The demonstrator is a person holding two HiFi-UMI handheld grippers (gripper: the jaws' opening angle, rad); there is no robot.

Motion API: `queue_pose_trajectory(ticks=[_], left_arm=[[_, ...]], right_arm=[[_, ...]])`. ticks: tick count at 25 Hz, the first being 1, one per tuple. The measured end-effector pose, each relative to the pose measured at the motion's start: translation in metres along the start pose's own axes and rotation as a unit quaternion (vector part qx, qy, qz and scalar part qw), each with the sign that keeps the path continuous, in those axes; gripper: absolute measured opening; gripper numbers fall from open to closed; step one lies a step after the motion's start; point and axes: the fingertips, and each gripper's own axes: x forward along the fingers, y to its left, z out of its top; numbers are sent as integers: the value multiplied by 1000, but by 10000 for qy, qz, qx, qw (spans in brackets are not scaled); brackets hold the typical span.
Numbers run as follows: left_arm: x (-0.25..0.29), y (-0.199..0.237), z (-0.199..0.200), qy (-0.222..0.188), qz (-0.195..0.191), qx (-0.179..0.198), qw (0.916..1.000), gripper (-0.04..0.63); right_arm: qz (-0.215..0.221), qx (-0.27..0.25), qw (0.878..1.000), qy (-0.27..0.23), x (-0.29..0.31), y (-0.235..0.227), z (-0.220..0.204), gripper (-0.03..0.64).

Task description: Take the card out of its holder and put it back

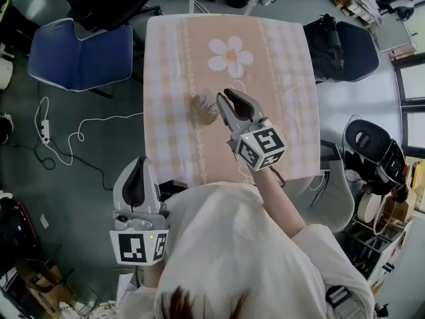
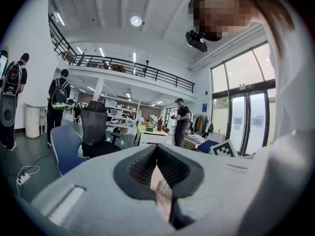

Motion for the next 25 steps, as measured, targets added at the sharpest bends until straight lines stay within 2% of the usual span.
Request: queue_pose_trajectory(ticks=[7, 13, 20, 25], left_arm=[[-1, 2, 5, -69, 11, 78, 9999, 0], [-1, -4, 7, -108, -89, 122, 9998, 0], [2, -16, 11, -158, -289, 162, 9993, 0], [2, -23, 11, -176, -404, 157, 9989, 0]], right_arm=[[69, -120, 9979, -632, -42, 11, 56, 3], [49, -217, 9954, -933, -85, 19, 82, -2], [-59, -592, 9940, -923, -127, 30, 86, -2], [-25, -598, 9951, -781, -148, 42, 70, -2]])
